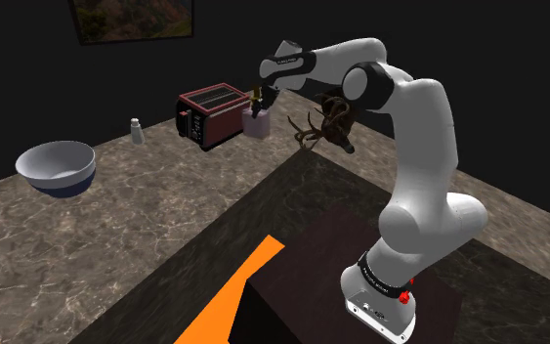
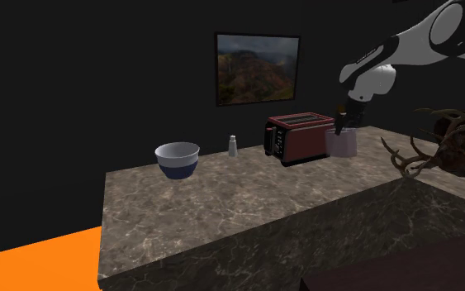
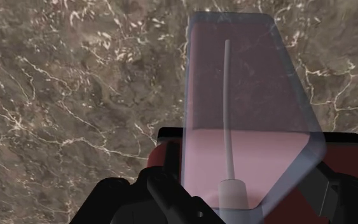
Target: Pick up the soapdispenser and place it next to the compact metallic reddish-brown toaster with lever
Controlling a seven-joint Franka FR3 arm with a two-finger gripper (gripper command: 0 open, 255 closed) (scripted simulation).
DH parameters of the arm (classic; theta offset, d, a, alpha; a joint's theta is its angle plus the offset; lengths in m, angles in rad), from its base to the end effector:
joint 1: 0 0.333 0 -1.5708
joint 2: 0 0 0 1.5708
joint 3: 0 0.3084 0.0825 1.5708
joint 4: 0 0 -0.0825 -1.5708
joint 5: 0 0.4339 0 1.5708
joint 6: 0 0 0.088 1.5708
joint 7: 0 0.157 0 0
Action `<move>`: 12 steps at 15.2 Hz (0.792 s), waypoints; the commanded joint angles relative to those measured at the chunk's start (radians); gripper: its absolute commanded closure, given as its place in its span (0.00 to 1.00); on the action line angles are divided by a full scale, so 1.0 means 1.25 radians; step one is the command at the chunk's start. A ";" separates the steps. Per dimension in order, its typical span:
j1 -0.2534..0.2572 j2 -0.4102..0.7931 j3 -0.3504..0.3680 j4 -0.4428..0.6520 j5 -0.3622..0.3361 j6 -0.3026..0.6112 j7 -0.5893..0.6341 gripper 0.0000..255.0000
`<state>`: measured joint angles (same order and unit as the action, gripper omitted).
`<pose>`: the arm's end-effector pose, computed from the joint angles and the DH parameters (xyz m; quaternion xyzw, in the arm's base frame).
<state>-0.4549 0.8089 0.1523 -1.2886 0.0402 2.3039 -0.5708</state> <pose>0.7719 -0.2642 0.2096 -0.9876 -0.0921 -0.1256 0.0169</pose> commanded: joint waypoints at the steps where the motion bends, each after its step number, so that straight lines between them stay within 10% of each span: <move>1: 0.001 0.010 0.000 -0.006 0.000 0.017 -0.001 1.00; 12: 0.003 0.065 -0.003 -0.008 -0.002 0.073 -0.008 1.00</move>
<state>-0.4505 0.8823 0.1504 -1.2955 0.0383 2.3933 -0.5797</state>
